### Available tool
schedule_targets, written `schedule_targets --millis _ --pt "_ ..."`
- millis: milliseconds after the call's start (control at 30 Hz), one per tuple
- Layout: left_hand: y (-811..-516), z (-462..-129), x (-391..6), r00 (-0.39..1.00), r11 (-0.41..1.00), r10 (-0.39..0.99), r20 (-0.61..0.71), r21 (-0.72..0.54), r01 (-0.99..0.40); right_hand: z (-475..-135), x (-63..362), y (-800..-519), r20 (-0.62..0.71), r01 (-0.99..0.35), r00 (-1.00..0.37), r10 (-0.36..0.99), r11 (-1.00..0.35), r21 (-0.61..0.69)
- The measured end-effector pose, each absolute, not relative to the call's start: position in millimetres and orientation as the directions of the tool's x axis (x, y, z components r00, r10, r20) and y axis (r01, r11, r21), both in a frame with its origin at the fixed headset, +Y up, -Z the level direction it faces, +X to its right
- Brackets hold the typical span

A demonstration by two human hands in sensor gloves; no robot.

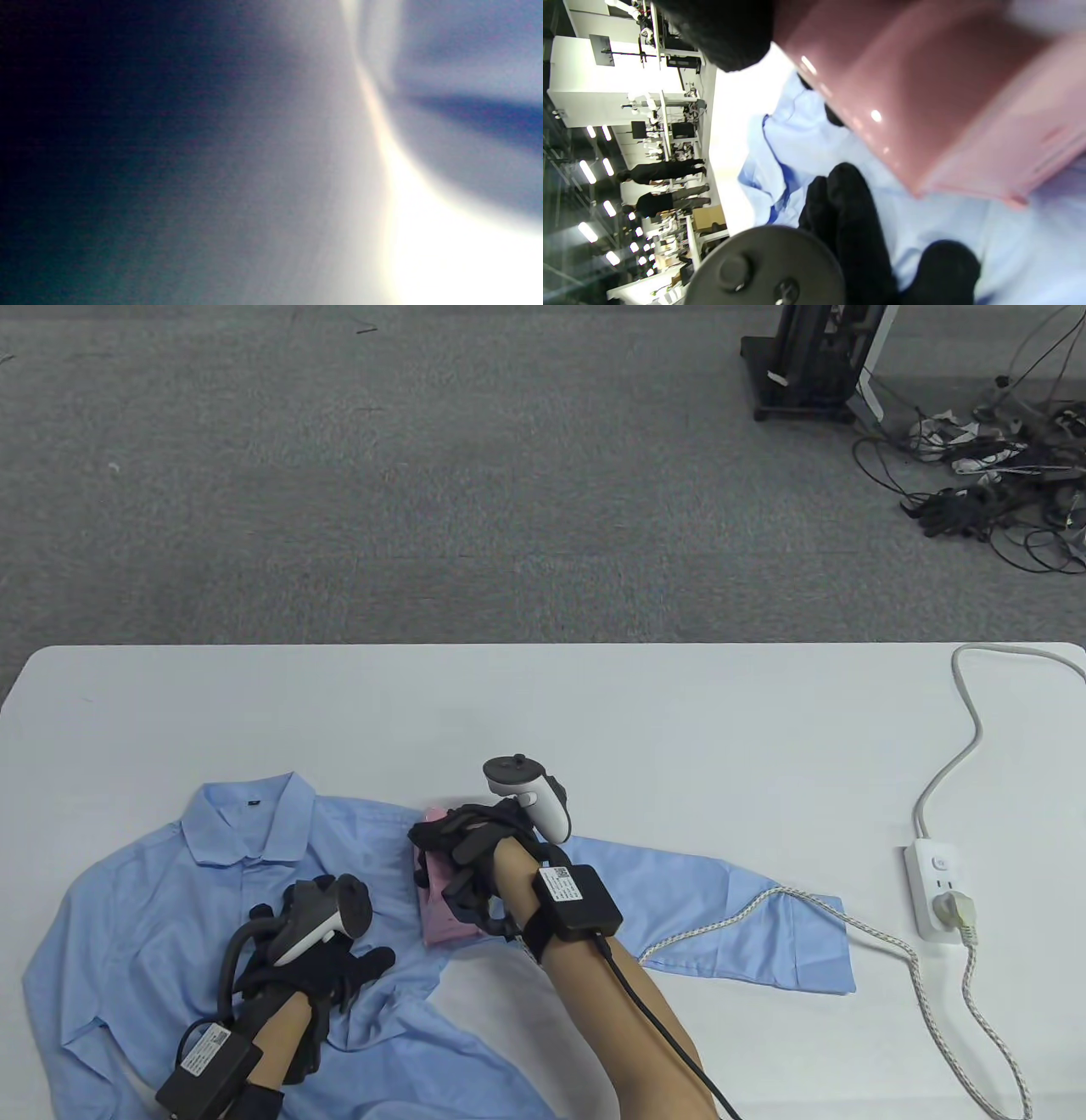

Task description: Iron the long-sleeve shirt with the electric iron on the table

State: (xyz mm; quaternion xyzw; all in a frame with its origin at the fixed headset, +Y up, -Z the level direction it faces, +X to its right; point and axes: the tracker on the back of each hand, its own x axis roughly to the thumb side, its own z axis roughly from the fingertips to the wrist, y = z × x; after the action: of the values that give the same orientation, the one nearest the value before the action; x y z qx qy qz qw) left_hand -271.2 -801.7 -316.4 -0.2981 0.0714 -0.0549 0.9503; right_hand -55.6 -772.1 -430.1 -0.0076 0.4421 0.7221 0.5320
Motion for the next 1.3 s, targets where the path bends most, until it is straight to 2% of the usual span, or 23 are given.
schedule_targets --millis 200,567,1267,1300 --pt "-801.3 -316.0 -270.9 0.981 0.815 -0.16 -0.106 -0.575 0.071 -422.2 -21.7 -767.6 -0.514 -0.827 -0.432 0.741 -0.098 0.553" --pt "-801.4 -315.3 -269.9 0.977 0.817 -0.179 -0.114 -0.57 0.083 -385.4 83.0 -766.1 -0.559 -0.913 -0.353 0.75 -0.144 0.383" --pt "-802.0 -313.2 -268.9 0.973 0.832 -0.185 -0.136 -0.548 0.082 -329.1 263.2 -753.9 -0.647 -0.95 -0.304 0.7 -0.277 0.147" --pt "-801.9 -313.2 -268.8 0.973 0.832 -0.188 -0.136 -0.548 0.084 -325.8 268.7 -750.5 -0.651 -0.938 -0.33 0.683 -0.315 0.145"
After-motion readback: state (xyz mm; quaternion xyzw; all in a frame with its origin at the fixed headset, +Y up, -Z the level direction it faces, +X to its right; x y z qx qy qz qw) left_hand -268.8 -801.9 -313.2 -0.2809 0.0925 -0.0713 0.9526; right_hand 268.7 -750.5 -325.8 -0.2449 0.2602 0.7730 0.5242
